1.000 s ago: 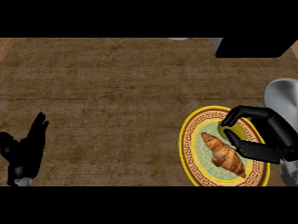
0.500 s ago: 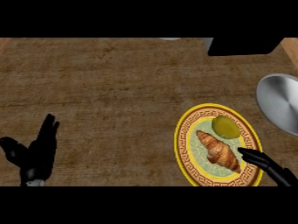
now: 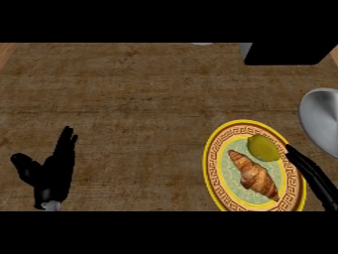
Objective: Pick the croissant from the plate and place it in the pan
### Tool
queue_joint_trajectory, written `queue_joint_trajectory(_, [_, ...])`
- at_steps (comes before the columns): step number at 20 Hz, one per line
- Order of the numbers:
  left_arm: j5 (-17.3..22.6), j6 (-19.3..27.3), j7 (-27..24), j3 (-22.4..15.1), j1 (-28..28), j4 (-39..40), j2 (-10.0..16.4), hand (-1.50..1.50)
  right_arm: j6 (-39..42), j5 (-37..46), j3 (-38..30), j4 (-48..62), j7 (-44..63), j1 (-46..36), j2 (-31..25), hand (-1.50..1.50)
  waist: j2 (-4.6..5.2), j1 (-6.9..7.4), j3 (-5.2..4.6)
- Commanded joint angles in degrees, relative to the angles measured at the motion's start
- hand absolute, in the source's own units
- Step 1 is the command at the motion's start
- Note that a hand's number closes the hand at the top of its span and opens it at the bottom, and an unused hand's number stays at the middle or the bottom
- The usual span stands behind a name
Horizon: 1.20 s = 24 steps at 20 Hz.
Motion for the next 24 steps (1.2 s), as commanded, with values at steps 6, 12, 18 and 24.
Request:
queue_joint_trajectory(6, [-0.8,0.3,2.8,-1.5,-3.7,1.4,-1.3,0.00,17.9,12.4,4.2,0.1,27.8,-11.9,-11.2,-1.50,0.71,1.95,-0.51])
queue_joint_trajectory(12, [0.7,-3.2,0.9,0.7,-3.3,4.4,-0.4,0.00,31.9,12.7,9.3,5.5,39.8,-28.5,-6.6,-1.50,0.53,1.79,-0.26])
queue_joint_trajectory(18, [-0.7,-0.5,5.8,0.8,-4.0,0.8,-0.3,0.00,39.0,14.7,11.7,11.0,42.0,-32.6,-2.6,-1.50,0.25,0.57,-0.17])
queue_joint_trajectory(24, [-2.0,-0.9,-0.1,-0.4,-0.6,2.3,-3.7,0.00,48.7,10.7,11.8,15.2,42.0,-32.1,-2.6,-1.50,0.21,0.26,-0.18])
